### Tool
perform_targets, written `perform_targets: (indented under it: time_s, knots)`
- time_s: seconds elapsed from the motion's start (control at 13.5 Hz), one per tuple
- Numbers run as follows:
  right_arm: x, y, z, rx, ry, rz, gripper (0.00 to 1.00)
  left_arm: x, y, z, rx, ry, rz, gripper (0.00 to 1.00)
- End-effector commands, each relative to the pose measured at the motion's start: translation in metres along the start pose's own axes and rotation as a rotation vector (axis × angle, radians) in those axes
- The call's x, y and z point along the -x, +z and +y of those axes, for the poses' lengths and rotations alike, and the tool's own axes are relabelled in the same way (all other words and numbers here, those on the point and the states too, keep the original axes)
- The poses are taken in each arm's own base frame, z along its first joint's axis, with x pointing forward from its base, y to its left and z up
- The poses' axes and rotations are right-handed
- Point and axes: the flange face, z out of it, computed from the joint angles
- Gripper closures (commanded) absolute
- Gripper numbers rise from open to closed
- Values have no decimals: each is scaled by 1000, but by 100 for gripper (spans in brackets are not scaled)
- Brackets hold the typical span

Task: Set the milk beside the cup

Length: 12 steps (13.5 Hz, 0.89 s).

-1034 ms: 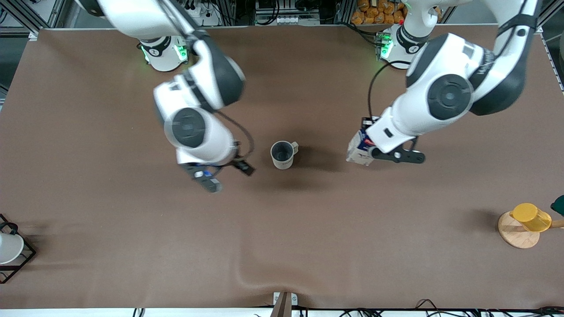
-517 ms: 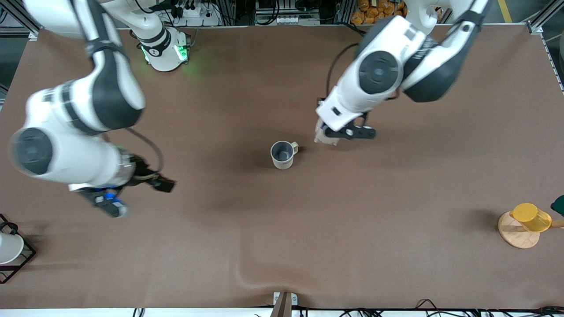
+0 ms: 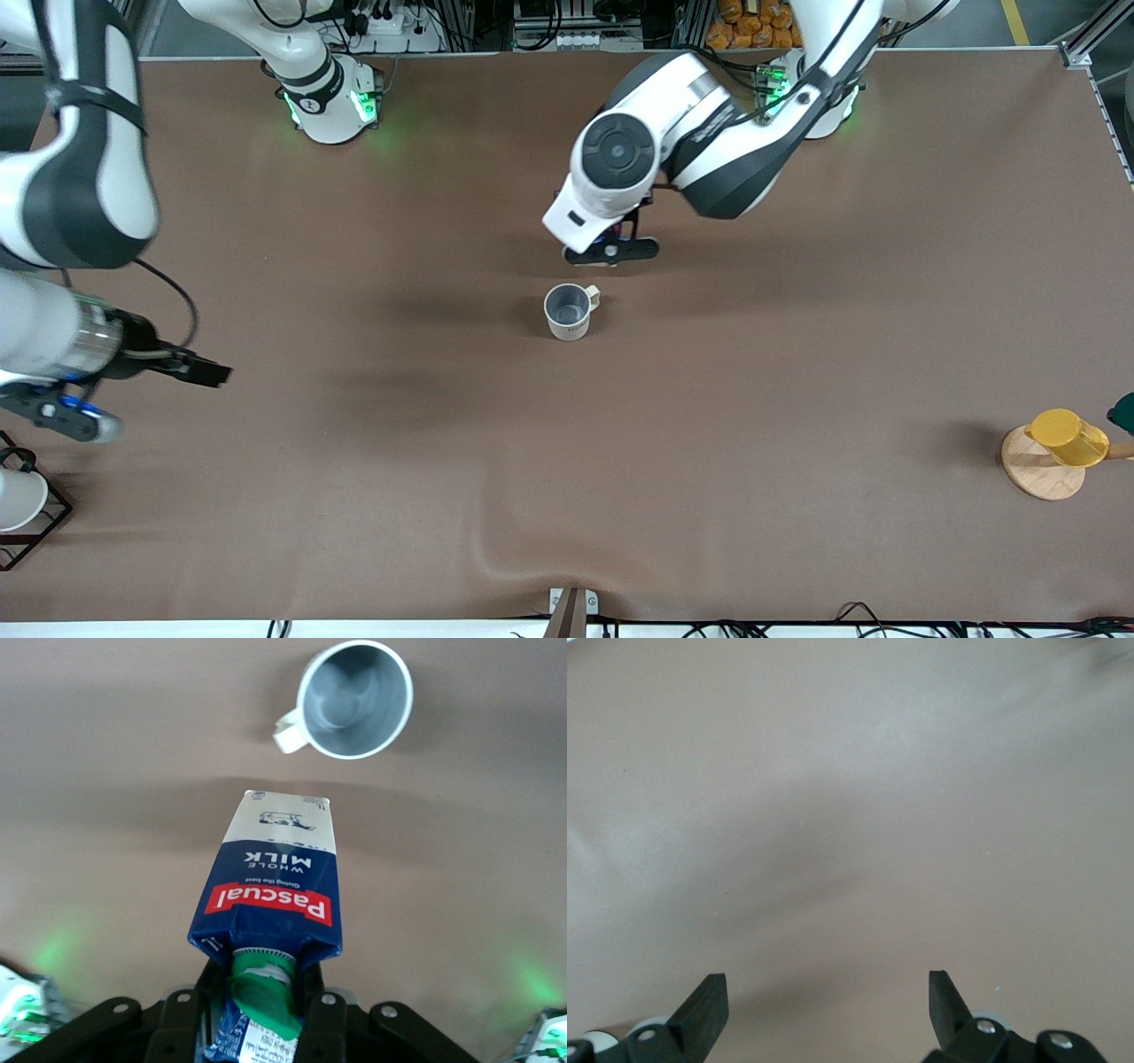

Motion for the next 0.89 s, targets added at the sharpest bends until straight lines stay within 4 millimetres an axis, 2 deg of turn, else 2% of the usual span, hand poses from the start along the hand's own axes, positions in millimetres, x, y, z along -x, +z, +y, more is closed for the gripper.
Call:
perform_targets:
  time_s: [0.0, 0.07, 0.22, 0.44, 0.52, 0.81]
  knots:
    - [9, -30, 38, -27, -83, 47, 0, -4, 2, 14, 31, -18, -3, 69]
    - [10, -39, 45, -29, -114, 61, 0, -10, 7, 14, 34, -25, -3, 69]
    - [15, -40, 64, -24, -133, 57, 0, -15, 14, 17, 39, -22, -1, 69]
    - [41, -55, 78, -29, -142, 75, 0, -24, 20, 22, 52, -20, 6, 69]
    - [44, -57, 89, -32, -159, 89, 0, -26, 22, 21, 39, -4, 19, 69]
    - [53, -65, 95, -35, -184, 102, 0, -28, 31, 26, 29, 19, 32, 69]
